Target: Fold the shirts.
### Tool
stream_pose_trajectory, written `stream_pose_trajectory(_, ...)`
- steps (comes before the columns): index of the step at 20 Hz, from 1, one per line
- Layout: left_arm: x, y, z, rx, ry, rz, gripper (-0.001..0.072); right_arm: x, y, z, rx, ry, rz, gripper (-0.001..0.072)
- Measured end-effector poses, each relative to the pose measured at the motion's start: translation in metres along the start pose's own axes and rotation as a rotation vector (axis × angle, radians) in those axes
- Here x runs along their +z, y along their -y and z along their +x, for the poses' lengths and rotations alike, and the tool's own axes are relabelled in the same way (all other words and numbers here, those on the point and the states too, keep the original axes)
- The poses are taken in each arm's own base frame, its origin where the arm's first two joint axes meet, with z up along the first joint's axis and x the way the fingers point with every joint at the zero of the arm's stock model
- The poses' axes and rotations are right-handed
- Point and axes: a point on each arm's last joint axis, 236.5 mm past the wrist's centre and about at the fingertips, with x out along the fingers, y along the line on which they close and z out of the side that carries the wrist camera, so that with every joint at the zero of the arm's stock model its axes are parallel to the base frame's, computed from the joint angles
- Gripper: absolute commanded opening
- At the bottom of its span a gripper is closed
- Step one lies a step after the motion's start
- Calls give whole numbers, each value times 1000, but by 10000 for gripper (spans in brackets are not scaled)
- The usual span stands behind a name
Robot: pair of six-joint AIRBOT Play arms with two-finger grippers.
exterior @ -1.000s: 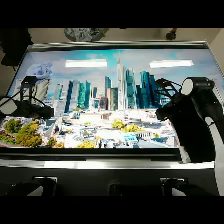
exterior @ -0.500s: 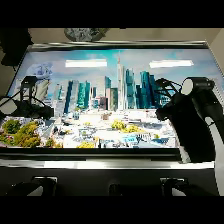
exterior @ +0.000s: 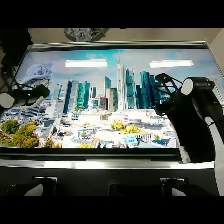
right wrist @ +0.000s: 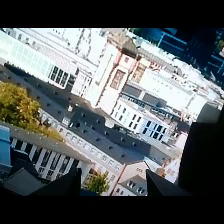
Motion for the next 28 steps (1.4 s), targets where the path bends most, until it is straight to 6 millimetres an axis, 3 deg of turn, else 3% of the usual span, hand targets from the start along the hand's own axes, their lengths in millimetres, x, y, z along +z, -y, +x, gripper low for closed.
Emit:
stream_pose_trajectory(2, 13, -40, 29, 5, -26, -373, 720, 4, 0, 0, 2, 17, 4, 492)
stream_pose_trajectory(5, 16, -87, 65, 16, -66, -691, 720, 10, 0, 0, 1, 41, 6, 492)
stream_pose_trajectory(8, 22, -117, 95, 16, -33, -852, 720, 15, 0, 0, 2, 63, 9, 492)
stream_pose_trajectory(14, 47, -149, 135, 2, 145, -976, 720, 18, -2, -1, 7, 76, 11, 492)
stream_pose_trajectory(16, 52, -152, 143, 0, 189, -965, 692, 18, -5, -1, 20, 74, 15, 492)
stream_pose_trajectory(18, 57, -153, 148, -2, 233, -936, 534, 16, -10, -1, 42, 64, 19, 492)
stream_pose_trajectory(20, 58, -154, 153, 1, 250, -921, 36, 12, -15, -1, 61, 49, 22, 492)
stream_pose_trajectory(24, 59, -138, 146, -22, 231, -883, 29, 8, -20, -1, 82, 32, 25, 492)
stream_pose_trajectory(26, 83, -109, 116, -80, 272, -770, 28, 9, -19, -8, 77, 39, 11, 492)
stream_pose_trajectory(28, 114, -64, 61, -164, 342, -598, 28, 13, -13, -23, 40, 62, -31, 492)
